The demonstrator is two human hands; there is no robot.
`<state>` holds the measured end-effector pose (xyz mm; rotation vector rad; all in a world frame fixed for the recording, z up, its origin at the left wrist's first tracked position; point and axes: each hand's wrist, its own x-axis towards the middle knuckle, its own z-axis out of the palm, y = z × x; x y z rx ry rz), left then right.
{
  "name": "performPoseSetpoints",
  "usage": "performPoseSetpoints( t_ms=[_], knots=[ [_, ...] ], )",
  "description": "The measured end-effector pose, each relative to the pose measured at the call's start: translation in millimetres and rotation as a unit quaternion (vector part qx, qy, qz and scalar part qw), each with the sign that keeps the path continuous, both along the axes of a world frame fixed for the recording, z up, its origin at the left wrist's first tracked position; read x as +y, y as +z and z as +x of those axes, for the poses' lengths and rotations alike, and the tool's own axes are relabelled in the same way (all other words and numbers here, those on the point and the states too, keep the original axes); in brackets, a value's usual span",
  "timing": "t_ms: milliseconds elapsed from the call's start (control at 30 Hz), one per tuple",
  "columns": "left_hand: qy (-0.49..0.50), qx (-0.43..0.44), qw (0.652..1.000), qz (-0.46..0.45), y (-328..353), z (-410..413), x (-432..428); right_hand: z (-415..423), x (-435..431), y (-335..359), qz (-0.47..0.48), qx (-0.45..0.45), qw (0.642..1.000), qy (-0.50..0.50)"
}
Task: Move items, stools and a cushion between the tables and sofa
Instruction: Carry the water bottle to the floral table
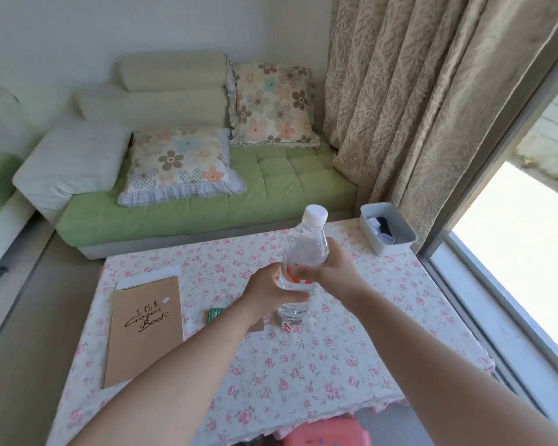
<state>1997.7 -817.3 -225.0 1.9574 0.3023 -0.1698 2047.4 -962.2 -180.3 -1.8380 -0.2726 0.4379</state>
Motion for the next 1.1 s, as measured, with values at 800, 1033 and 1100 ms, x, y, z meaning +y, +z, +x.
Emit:
performPoseSetpoints(
  t_ms=[800, 1033, 1100],
  knots=[
    [-0.142, 0.087, 0.985, 0.051, -238, 269, 51, 236, 52, -233, -0.213, 0.053, 0.973, -0.066],
    [-0.146, 0.096, 0.982, 0.070, -312, 281, 36, 244, 41, -292, -0.258, 0.083, 0.959, -0.077],
    [-0.142, 0.099, 0.982, 0.070, -327, 281, 33, 242, 39, -305, -0.265, 0.087, 0.957, -0.074]
  ],
)
